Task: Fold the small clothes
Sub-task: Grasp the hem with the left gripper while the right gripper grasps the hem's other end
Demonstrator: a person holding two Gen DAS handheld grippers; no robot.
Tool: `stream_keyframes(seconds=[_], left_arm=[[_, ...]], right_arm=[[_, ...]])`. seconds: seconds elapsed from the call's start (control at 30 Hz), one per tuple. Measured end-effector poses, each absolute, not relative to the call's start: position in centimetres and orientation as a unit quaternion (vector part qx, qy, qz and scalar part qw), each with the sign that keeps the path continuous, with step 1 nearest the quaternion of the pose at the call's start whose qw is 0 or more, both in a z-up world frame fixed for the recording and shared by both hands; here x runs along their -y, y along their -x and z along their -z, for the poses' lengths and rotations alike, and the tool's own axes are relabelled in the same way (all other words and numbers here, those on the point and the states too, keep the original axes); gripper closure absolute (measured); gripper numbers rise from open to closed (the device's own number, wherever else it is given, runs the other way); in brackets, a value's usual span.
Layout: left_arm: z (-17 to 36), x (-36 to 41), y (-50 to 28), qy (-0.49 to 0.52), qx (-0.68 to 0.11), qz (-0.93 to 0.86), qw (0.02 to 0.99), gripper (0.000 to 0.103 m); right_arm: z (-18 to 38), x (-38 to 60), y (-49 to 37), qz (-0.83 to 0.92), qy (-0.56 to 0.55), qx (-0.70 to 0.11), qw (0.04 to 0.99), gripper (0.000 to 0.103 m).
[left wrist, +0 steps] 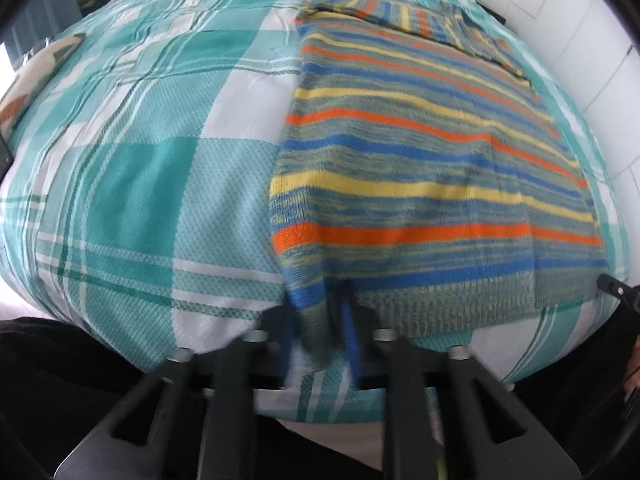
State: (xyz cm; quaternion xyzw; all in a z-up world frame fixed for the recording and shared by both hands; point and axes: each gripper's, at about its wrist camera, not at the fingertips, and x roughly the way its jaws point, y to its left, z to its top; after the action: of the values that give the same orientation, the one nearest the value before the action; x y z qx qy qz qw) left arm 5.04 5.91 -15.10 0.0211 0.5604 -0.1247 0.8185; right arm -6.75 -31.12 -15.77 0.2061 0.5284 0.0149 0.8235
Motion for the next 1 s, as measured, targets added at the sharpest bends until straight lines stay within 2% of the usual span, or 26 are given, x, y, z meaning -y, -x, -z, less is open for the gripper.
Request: stream_keyframes(seconds=[0.03, 0.13, 0.3, 0.43, 0.7, 1.0], left_arm=[[15.1, -5.7, -5.0, -0.022, -0.561, 0.124, 0.818, 0.095], [14.6, -5.5, -5.1, -0.01, -0.561, 0.125, 0.818, 0.098], [11.6, -8.0, -6.4, 0.122, -0.56, 0.178, 0.8, 0.098], [8.5, -8.9, -10.6, 0.174, -0.526, 0.21, 0.805, 0.098], [6.5, -5.9, -27.7, 0.17, -0.488, 0.203, 0.832, 0.098], [9.8, -0.3, -44.1, 0.123, -0.514, 0.165, 0.833, 0.098]], right_arm=[[15.9, 31.0, 6.6, -0.012, -0.201, -0.534, 0.821, 0.098], [15.5, 30.5, 6.3, -0.014, -0.186, -0.54, 0.821, 0.098], [12.9, 31.2, 5.8, -0.031, -0.227, -0.509, 0.83, 0.098], [10.2, 32.6, 3.3, -0.051, -0.26, -0.473, 0.84, 0.098], [6.4, 36.8, -11.4, -0.043, -0.276, -0.401, 0.872, 0.098], [10.5, 41.9, -30.6, -0.007, -0.287, -0.423, 0.86, 0.098]])
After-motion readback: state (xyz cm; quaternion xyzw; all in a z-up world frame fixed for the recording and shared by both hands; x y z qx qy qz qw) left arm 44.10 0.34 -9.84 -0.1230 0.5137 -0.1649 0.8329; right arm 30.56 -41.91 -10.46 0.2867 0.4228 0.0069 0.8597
